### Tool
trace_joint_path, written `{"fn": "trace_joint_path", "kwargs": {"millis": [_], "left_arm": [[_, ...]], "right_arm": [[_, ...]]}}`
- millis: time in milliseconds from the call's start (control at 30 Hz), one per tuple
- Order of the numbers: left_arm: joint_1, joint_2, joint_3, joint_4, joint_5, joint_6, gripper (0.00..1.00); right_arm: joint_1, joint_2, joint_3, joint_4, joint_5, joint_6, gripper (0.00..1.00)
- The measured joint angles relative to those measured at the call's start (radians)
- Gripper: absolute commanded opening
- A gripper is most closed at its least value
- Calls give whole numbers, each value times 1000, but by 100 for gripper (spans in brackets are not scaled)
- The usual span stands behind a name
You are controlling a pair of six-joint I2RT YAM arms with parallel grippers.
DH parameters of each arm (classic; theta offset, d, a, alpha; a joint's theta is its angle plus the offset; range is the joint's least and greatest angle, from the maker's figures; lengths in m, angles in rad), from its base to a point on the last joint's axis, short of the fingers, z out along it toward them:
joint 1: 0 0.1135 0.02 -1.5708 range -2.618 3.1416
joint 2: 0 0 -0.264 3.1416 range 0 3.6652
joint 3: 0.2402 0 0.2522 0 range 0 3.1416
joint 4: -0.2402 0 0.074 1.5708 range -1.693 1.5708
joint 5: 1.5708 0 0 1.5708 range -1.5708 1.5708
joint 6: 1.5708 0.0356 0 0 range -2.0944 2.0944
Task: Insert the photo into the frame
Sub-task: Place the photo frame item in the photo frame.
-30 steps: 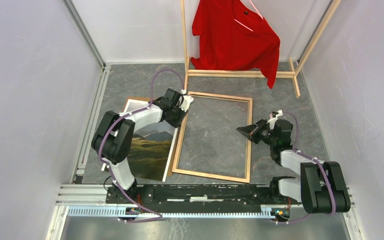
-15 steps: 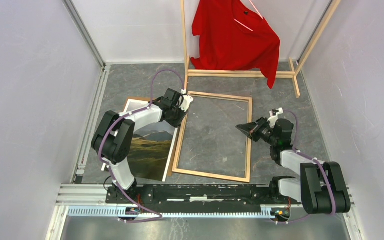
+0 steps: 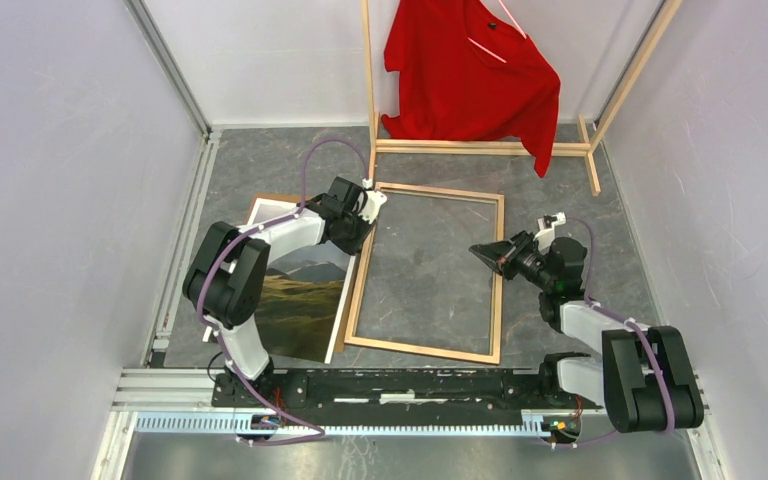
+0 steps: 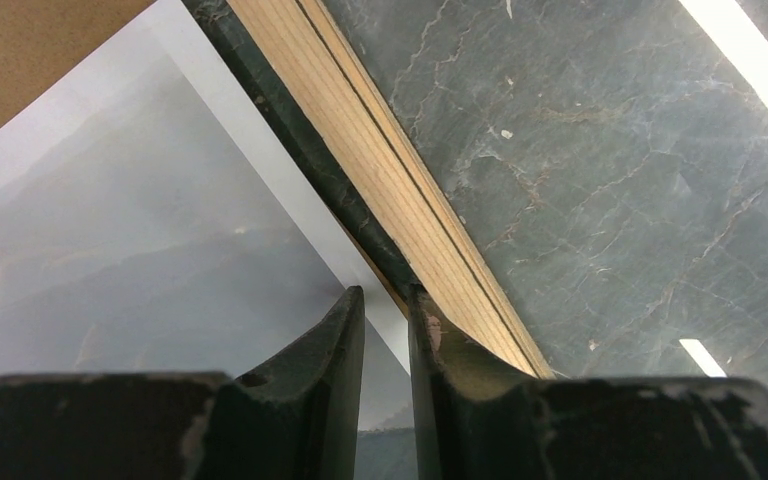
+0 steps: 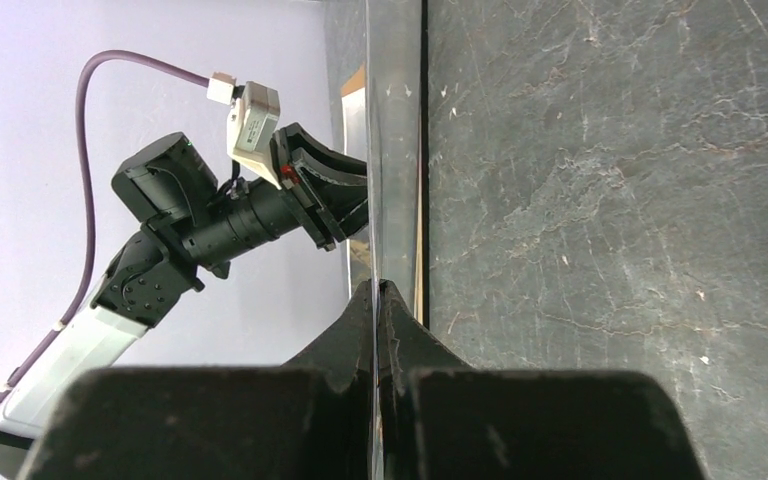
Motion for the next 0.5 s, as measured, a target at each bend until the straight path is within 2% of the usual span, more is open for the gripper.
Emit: {"fn": "trace_joint_path", "kwargs": {"millis": [500], "left_arm": [[0,0,0,0,3,0,28]], "right_arm": [[78,-66,15,-9,83,45,0]]}}
